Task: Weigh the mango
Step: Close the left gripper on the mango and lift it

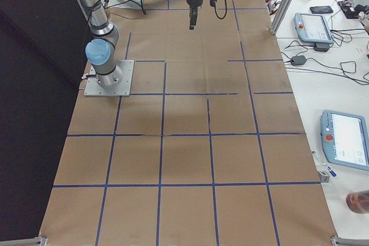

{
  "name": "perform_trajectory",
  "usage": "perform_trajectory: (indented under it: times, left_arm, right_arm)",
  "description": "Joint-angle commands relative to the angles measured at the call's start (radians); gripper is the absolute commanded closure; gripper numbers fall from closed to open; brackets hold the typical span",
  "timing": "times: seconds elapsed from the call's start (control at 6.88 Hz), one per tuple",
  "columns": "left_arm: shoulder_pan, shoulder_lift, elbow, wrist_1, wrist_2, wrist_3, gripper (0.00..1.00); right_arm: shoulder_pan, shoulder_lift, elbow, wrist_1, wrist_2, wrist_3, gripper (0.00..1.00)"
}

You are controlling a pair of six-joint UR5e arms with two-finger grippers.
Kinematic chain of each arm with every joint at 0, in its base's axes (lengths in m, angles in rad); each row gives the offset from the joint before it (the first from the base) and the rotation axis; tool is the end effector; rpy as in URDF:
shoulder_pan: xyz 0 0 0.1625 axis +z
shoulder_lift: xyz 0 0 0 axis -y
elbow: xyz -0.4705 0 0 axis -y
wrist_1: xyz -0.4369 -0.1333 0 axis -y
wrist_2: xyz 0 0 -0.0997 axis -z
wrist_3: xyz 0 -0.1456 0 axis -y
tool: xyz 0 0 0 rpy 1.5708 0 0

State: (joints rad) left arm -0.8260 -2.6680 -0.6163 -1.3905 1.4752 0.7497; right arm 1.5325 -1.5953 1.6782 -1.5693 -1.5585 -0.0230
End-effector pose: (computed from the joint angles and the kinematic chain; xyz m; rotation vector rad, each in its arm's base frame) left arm 0.5399 -0.8028 0.1739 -0.0104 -3.0937 0.1432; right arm 0.1154 -0.5157 0.4432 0.0247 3.1239 0.1312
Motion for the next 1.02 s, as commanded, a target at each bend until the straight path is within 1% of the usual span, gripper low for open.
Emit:
perform_trajectory:
  times: [0.0,0.15,0.29,0.44,0.58,0.73,0.87]
  left_arm:
    - [-0.001,-0.045,0.003,0.021,0.002,-0.003,0.00]
    - [-0.001,-0.049,0.003,0.021,0.002,-0.003,0.04]
    - [-0.001,-0.047,0.003,0.021,0.005,-0.004,0.24]
    - [-0.001,-0.043,0.004,0.021,0.005,-0.006,0.46]
    - [-0.004,-0.030,0.004,0.019,0.004,-0.006,0.51]
    - [-0.005,-0.009,0.004,0.012,0.008,-0.007,0.51]
    - [-0.016,0.037,-0.019,-0.008,0.007,-0.029,0.51]
  right_arm:
    - [0.000,0.000,0.000,0.000,0.000,0.000,0.00]
    - [0.000,0.000,0.000,0.000,0.000,0.000,0.00]
    - [0.000,0.000,0.000,0.000,0.000,0.000,0.00]
    - [0.000,0.000,0.000,0.000,0.000,0.000,0.00]
    - [0.000,0.000,0.000,0.000,0.000,0.000,0.00]
    - [0.000,-0.002,0.000,0.000,0.000,0.000,0.00]
    - [0.000,0.000,0.000,0.000,0.000,0.000,0.00]
